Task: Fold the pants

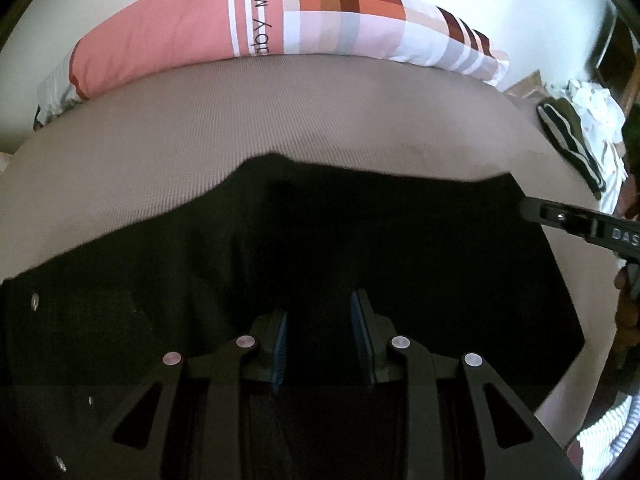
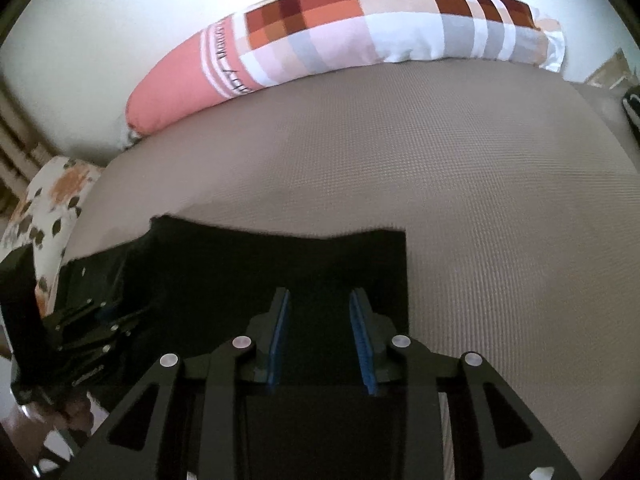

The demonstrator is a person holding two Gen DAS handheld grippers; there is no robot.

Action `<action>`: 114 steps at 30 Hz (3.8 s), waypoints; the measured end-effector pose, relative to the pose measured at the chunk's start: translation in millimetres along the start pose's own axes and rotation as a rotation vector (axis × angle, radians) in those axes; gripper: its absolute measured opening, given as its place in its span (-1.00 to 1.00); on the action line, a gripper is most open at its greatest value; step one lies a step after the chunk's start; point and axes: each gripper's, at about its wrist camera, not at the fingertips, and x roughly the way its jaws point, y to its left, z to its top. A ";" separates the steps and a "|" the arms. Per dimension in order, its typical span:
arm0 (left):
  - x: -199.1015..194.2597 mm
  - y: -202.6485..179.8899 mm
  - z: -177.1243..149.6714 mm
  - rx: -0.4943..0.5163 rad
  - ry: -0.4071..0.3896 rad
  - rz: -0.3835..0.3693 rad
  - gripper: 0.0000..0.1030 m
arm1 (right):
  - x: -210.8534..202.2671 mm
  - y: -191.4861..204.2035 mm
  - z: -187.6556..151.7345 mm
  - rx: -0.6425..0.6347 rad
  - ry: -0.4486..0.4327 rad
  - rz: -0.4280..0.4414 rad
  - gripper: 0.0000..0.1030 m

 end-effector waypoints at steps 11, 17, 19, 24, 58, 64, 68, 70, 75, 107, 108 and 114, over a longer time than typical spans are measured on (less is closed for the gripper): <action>-38.0 8.9 -48.4 -0.020 0.020 -0.046 -0.32 | -9.7 27.9 -73.2 -0.009 0.113 0.067 -0.41; -92.6 51.3 -55.2 -0.060 -0.059 0.003 -0.22 | -3.6 61.1 -80.9 -0.013 0.156 0.163 -0.41; -110.9 71.2 -54.5 -0.081 -0.088 0.037 -0.06 | 2.3 78.3 -82.4 -0.036 0.170 0.190 -0.41; -143.3 130.2 -57.9 -0.150 -0.127 0.107 -0.02 | 20.3 124.1 -82.3 -0.095 0.210 0.254 -0.40; -49.1 317.6 -66.5 -0.462 0.197 -0.621 -0.07 | 6.9 189.6 -4.8 -0.082 0.201 0.213 -0.07; -39.9 311.0 -68.0 -0.516 0.108 -0.598 -0.47 | 5.1 192.0 -5.2 -0.041 0.170 0.251 -0.06; -63.8 290.8 -69.4 -0.549 0.046 -0.453 -0.55 | -8.1 177.2 -3.5 -0.016 0.122 0.232 -0.06; -78.2 283.2 -67.1 -0.608 0.026 -0.436 -0.66 | -18.2 163.9 -2.3 0.012 0.090 0.228 -0.06; -110.7 252.2 -52.3 -0.703 -0.014 -0.477 -0.79 | -49.8 120.2 -3.1 0.068 -0.006 0.216 -0.02; -4.4 -63.9 55.9 -0.292 0.082 -0.356 -0.23 | -82.3 -56.2 -54.1 0.261 -0.084 0.152 0.01; -8.4 -66.0 56.3 -0.274 0.072 -0.383 -0.02 | -81.5 -55.3 -53.3 0.252 -0.080 0.153 0.01; -56.3 -55.7 51.6 -0.128 -0.060 -0.360 0.31 | -60.0 -47.3 -37.5 0.192 -0.004 0.229 0.03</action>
